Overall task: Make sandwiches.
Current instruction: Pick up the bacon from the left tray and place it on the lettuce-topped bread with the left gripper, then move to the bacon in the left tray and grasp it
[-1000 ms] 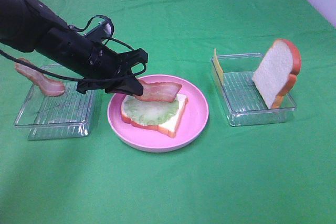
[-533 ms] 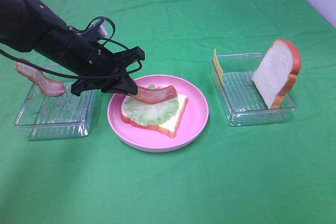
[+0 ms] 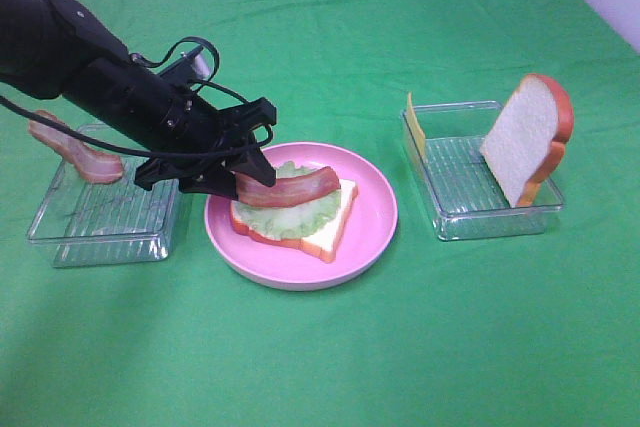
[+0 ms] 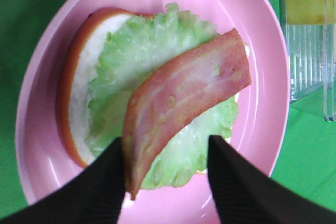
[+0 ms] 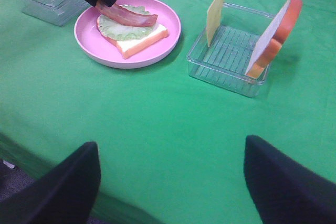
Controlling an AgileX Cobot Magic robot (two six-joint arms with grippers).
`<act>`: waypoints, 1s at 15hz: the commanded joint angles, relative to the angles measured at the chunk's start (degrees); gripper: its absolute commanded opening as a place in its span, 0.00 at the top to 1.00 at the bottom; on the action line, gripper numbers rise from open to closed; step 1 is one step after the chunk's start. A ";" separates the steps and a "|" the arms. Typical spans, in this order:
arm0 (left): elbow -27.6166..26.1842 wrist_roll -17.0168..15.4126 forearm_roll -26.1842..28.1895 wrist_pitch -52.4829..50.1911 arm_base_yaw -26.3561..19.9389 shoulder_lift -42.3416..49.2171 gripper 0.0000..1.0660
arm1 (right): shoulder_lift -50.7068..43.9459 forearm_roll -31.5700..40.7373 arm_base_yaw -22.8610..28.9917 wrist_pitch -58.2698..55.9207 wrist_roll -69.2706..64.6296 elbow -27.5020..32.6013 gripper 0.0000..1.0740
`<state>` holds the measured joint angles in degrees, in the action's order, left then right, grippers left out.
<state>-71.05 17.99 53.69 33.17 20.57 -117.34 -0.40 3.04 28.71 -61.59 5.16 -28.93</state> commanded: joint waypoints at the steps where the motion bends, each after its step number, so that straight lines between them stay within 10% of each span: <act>1: -0.29 -0.57 -0.06 0.97 0.06 1.60 0.35 | -0.52 -0.29 0.11 0.74 0.40 0.06 0.32; 6: -1.66 -3.90 -7.45 1.20 -1.38 7.91 0.35 | -0.52 -0.29 0.11 0.74 0.40 0.06 0.32; 11: -14.67 -33.63 -45.84 23.43 -1.95 11.46 0.35 | -0.52 -0.29 0.11 0.74 0.40 0.06 0.32; 15: -22.46 -40.16 -62.57 37.01 -2.46 11.46 0.35 | -0.52 -0.29 0.11 0.74 0.40 0.06 0.32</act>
<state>-93.11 -20.86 -7.05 68.12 18.16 -106.23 -0.40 3.04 28.71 -61.59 5.16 -28.82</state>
